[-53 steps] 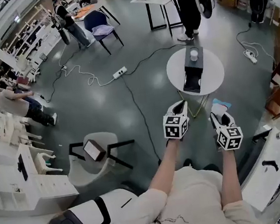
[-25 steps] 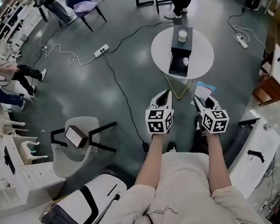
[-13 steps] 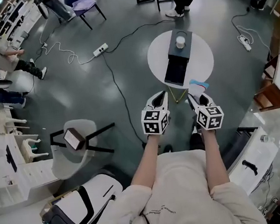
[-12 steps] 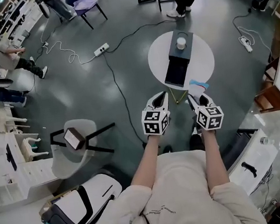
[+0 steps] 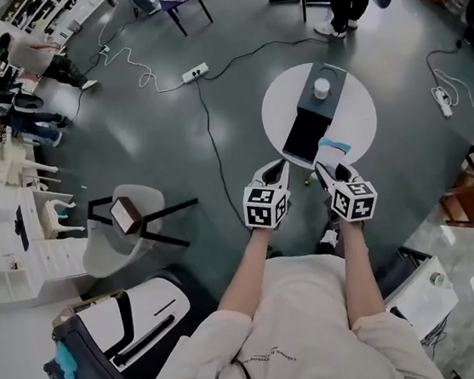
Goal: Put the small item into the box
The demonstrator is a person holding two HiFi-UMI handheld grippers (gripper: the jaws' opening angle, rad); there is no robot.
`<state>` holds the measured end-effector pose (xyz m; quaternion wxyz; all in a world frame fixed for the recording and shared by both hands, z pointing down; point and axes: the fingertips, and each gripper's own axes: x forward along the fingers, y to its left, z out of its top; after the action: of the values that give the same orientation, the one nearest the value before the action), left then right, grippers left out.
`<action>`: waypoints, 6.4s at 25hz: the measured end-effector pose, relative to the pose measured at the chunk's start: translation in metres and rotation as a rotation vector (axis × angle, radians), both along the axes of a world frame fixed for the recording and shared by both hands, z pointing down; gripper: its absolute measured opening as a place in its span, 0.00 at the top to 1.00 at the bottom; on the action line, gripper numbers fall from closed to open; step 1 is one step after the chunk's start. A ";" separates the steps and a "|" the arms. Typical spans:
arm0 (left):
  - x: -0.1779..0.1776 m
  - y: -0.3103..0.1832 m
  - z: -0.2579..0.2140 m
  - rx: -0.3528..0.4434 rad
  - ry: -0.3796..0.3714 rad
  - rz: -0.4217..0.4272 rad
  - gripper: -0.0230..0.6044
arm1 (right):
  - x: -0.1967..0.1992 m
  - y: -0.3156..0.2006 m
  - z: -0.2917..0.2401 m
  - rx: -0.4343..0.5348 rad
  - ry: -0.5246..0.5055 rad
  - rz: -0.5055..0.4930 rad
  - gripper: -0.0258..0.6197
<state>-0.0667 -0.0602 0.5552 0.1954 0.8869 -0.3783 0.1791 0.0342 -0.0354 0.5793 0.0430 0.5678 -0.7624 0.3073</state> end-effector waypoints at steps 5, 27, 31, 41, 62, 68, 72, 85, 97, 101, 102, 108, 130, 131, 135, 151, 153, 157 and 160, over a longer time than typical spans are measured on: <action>0.034 -0.005 0.005 -0.018 0.011 -0.038 0.93 | 0.032 -0.023 -0.014 0.042 -0.018 -0.045 0.65; 0.065 -0.015 0.030 -0.084 0.066 -0.279 0.93 | 0.075 -0.045 0.030 -0.051 -0.067 -0.207 0.65; 0.055 -0.037 0.042 -0.114 0.112 -0.313 0.93 | 0.065 -0.054 0.043 -0.079 -0.042 -0.240 0.65; 0.069 -0.155 0.036 -0.107 0.176 -0.224 0.93 | 0.075 -0.147 0.040 -0.093 0.070 -0.176 0.65; 0.074 -0.312 0.124 -0.198 -0.014 0.121 0.93 | 0.041 -0.280 0.153 -0.355 -0.101 0.068 0.65; 0.085 -0.304 0.145 -0.227 -0.057 0.237 0.93 | 0.020 -0.250 0.207 -0.526 -0.211 0.094 0.65; 0.096 -0.307 0.151 -0.217 -0.080 0.283 0.93 | 0.022 -0.244 0.229 -0.624 -0.241 0.122 0.65; 0.106 -0.317 0.160 -0.196 -0.118 0.305 0.93 | 0.027 -0.244 0.272 -0.822 -0.126 0.137 0.65; 0.109 -0.321 0.163 -0.222 -0.097 0.289 0.93 | 0.016 -0.246 0.269 -0.817 -0.141 0.151 0.57; 0.112 -0.310 0.166 -0.230 -0.096 0.268 0.93 | 0.027 -0.234 0.267 -0.804 -0.114 0.158 0.57; 0.112 -0.305 0.167 -0.231 -0.097 0.263 0.93 | 0.030 -0.230 0.266 -0.800 -0.110 0.159 0.57; 0.099 -0.283 0.161 -0.231 -0.086 0.194 0.93 | 0.033 -0.210 0.250 -0.746 -0.119 0.152 0.57; 0.042 -0.139 0.119 -0.227 -0.060 -0.093 0.93 | 0.036 -0.131 0.134 -0.316 -0.125 -0.036 0.57; 0.042 -0.133 0.119 -0.226 -0.058 -0.096 0.93 | 0.036 -0.127 0.130 -0.297 -0.099 -0.046 0.57; 0.039 -0.109 0.115 -0.221 -0.044 -0.114 0.93 | 0.039 -0.113 0.115 -0.233 -0.047 -0.060 0.57; 0.038 -0.054 0.108 -0.191 -0.036 -0.145 0.93 | 0.054 -0.074 0.103 -0.196 -0.139 0.009 0.81; 0.037 -0.051 0.109 -0.185 -0.033 -0.148 0.93 | 0.053 -0.070 0.106 -0.195 -0.136 0.000 0.83; 0.034 -0.048 0.113 -0.187 -0.017 -0.169 0.93 | 0.056 -0.064 0.105 -0.181 -0.133 -0.011 0.86; 0.038 -0.046 0.113 -0.183 -0.003 -0.178 0.93 | 0.062 -0.060 0.100 -0.156 -0.119 -0.017 0.88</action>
<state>-0.0290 -0.1058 0.6678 0.2901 0.8280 -0.4378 0.1964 0.0965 -0.0953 0.6789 0.0444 0.5370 -0.7420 0.3988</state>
